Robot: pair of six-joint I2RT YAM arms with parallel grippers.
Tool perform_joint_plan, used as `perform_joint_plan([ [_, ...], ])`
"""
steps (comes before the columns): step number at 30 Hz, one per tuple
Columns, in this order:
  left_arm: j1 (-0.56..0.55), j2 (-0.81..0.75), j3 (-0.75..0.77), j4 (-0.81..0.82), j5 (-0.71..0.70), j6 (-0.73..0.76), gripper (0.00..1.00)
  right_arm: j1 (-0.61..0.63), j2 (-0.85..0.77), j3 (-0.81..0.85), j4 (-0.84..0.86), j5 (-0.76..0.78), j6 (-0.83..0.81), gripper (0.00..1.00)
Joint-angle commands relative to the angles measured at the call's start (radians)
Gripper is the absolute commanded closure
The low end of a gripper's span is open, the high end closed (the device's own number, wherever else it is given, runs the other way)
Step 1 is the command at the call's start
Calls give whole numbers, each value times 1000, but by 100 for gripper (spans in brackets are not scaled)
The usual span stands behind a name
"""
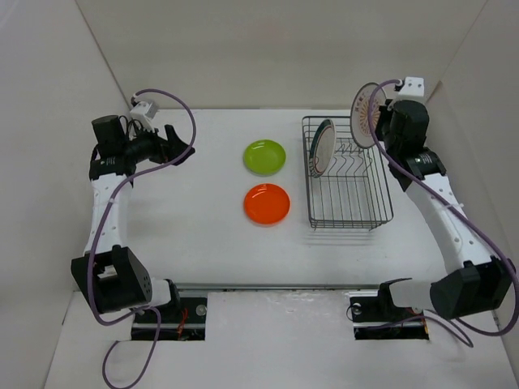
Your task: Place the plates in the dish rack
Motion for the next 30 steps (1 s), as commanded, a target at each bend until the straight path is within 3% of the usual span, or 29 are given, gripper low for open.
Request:
perform_joint_plan([
  [1, -2, 1, 24, 13, 24, 15, 0, -8, 40, -10, 96, -78, 56, 100],
  [9, -2, 1, 24, 4, 24, 24, 0, 8, 97, -33, 109, 26, 174, 100],
  [30, -2, 1, 15, -5, 24, 43, 0, 86, 227, -42, 118, 123, 193, 100],
])
